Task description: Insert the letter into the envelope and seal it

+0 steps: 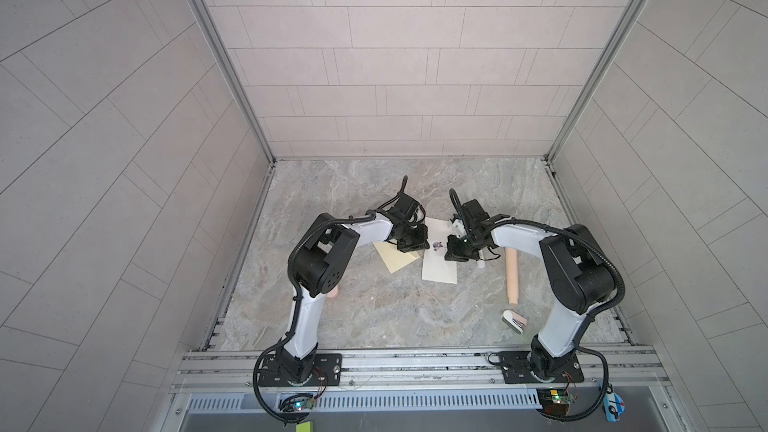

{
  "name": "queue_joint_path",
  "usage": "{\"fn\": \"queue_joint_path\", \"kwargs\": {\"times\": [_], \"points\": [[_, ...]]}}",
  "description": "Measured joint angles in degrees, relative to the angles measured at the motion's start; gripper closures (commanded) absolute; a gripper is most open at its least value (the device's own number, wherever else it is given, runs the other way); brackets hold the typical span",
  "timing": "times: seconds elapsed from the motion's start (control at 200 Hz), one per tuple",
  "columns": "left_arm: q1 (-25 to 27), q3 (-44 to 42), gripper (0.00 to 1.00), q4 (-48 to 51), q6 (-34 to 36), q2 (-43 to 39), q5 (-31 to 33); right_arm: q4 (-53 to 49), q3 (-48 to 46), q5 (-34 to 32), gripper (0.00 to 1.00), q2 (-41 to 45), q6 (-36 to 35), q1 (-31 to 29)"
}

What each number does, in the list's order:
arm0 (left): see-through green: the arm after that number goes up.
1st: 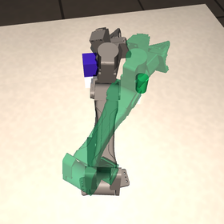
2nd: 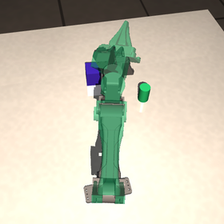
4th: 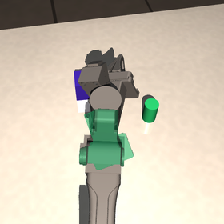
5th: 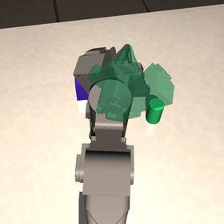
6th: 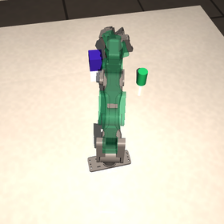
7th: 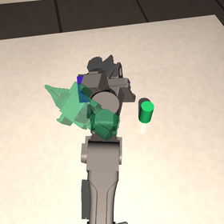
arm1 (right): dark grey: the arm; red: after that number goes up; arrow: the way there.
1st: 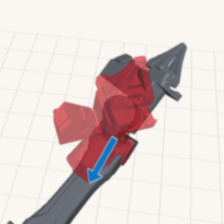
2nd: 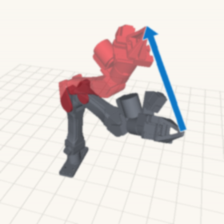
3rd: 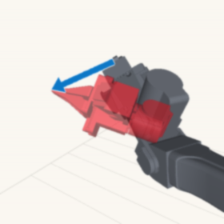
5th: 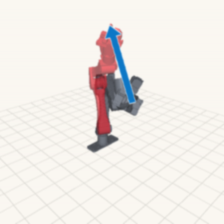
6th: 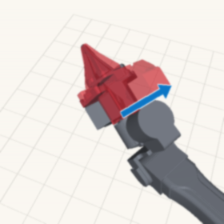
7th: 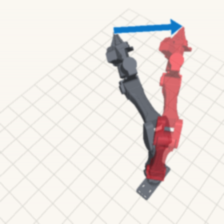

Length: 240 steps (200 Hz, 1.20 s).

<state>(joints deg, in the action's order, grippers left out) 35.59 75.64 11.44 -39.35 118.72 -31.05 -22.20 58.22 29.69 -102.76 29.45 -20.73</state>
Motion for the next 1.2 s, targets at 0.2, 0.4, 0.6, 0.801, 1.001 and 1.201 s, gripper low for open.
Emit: {"fn": "queue_joint_path", "kwargs": {"times": [0.2,0.4,0.6,0.801,1.001,1.201], "points": [[-0.13,0.0,1.0,-0.04,0.02,0.0,0.02,0.59,3.85,0.42,1.0,-3.15,1.36,0.0],[-0.2,0.0,1.0,-0.28,0.57,0.0,-0.28,2.45,5.11,-0.22,1.0,-4.11,2.08,0.0],[-0.9,-3.19,1.0,-7.45,-1.36,-2.01,-3.45,4.76,2.19,-3.76,0.96,1.38,3.26,0.5],[-4.72,-11.8,1.0,-19.45,-8.31,-11.61,-5.4,5.25,0.96,-8.07,0.79,10.01,4.15,2.95],[-11.82,-17.66,1.0,-19.89,-8.61,-20.09,-4.17,3.61,-1.73,-12.17,0.51,13.6,4.37,5.79],[-14.97,-18.03,0.46,-8.9,-1.86,-21.68,0.52,-1.4,-3.85,-17.07,0.47,15.47,3.1,7.78]]}}
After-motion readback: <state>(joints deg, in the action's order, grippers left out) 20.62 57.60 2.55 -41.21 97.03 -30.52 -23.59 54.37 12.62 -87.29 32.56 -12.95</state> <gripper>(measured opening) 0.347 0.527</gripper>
